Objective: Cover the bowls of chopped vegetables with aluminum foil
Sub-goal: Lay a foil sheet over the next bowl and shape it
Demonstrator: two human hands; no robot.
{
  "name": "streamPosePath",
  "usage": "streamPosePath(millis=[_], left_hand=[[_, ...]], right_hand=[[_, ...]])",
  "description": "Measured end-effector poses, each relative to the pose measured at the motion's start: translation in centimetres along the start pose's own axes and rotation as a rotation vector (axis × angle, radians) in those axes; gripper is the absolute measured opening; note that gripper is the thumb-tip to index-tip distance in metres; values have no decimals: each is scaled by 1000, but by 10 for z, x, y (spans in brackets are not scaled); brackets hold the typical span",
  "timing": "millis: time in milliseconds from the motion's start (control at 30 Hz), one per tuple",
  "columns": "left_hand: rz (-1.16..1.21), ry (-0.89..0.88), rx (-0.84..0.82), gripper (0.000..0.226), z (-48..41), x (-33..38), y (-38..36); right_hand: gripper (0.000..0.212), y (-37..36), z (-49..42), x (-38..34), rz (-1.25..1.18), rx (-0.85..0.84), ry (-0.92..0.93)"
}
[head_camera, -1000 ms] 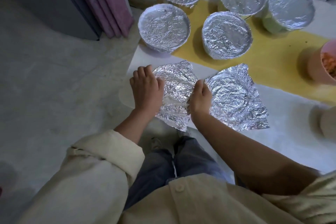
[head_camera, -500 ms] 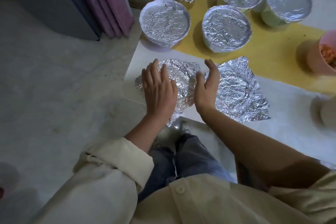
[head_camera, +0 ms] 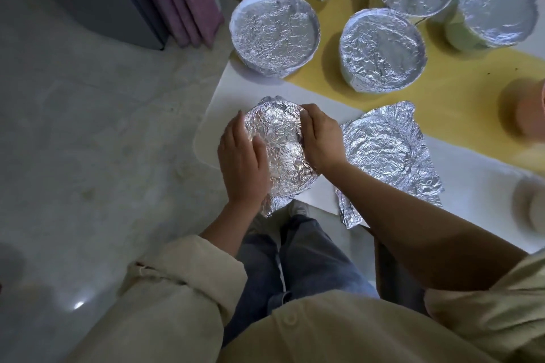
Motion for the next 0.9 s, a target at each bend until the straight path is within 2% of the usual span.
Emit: streamPosePath(millis=[133,233,400,533,633,700,767,900], left_hand=[[186,165,51,44,0,-18,-3],[270,276,60,40,1,-30,-8],[444,424,34,43,4,-44,-16],[554,546,-29,41,4,-40,-17],[469,539,-144,45,-2,-41,-18],[301,447,-154,48,-17,-42,-11],[103,432,-215,50,-32,-40,-6],[-136,312,-326,46,-41,-17,-8]], right_hand=[[30,-5,-2,17,-280,-60,-150],[36,-10,-3,24,-440,-104,-248],[35,-18,0,30,-569,-168,-365],[48,-17,4,35,-630,-141,-471],[50,-13,8,36,-634,-100,-507],[43,-8,13,36,-633,-46,-505],[31,-4,20,34,-642,39,-487],[38,-2,39,37,-611,207,-542]])
Point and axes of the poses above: each hand's wrist, its own z-axis away from the middle knuckle, its own y-axis out of the back of the hand, x = y × z, the point moved 8 cm from there along -z, towards the middle knuckle, and after that the axes turned 11 degrees about -z, right-handed, at the moved point
